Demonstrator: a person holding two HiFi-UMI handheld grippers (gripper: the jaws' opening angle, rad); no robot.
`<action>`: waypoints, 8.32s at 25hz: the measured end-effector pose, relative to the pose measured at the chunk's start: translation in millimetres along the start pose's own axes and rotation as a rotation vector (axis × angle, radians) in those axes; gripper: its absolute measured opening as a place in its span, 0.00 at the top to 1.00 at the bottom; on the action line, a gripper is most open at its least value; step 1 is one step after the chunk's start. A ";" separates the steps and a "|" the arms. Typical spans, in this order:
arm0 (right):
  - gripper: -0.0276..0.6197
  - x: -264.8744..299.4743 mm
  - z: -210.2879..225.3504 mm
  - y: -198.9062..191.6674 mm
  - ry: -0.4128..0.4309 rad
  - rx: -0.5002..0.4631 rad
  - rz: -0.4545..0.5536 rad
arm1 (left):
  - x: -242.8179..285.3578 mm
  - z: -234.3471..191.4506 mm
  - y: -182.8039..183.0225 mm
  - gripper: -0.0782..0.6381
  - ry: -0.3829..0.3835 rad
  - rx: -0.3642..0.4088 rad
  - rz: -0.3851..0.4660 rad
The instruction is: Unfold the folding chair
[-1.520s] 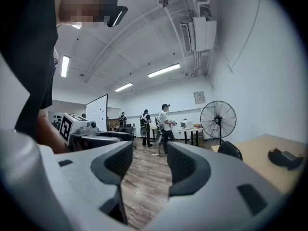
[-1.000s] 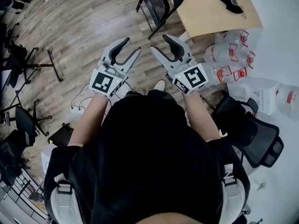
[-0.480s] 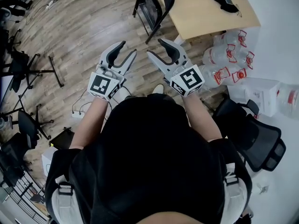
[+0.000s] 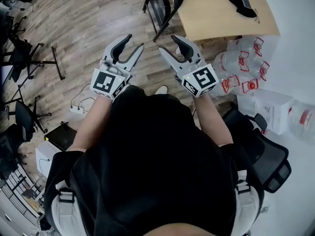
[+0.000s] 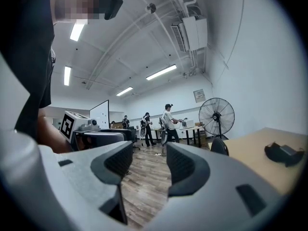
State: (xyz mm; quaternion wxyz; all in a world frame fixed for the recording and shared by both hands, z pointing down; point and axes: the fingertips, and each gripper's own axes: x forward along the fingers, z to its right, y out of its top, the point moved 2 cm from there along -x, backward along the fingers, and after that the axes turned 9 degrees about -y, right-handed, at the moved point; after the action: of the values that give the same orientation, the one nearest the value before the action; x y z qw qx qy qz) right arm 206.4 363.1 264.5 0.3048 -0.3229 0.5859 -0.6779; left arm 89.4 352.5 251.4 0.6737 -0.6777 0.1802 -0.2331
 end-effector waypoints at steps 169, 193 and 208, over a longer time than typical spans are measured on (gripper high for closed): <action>0.81 468.4 293.4 -146.3 -0.291 0.017 -1.099 | 304.8 -529.2 -301.3 0.57 0.362 -0.640 -0.530; 0.80 474.1 290.9 -146.2 -0.219 -0.003 -1.075 | 395.6 -535.5 -423.9 0.48 0.512 -0.878 -0.679; 0.80 462.0 312.9 -147.9 -0.209 0.039 -1.060 | 391.3 -529.8 -432.4 0.62 0.481 -0.893 -0.689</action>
State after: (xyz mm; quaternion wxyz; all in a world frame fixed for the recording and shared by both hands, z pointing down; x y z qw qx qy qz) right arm 170.2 -170.8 481.1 -0.0164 -0.6343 0.2965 -0.7138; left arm 86.6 -293.4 702.5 0.1506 -0.8422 0.1780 -0.4861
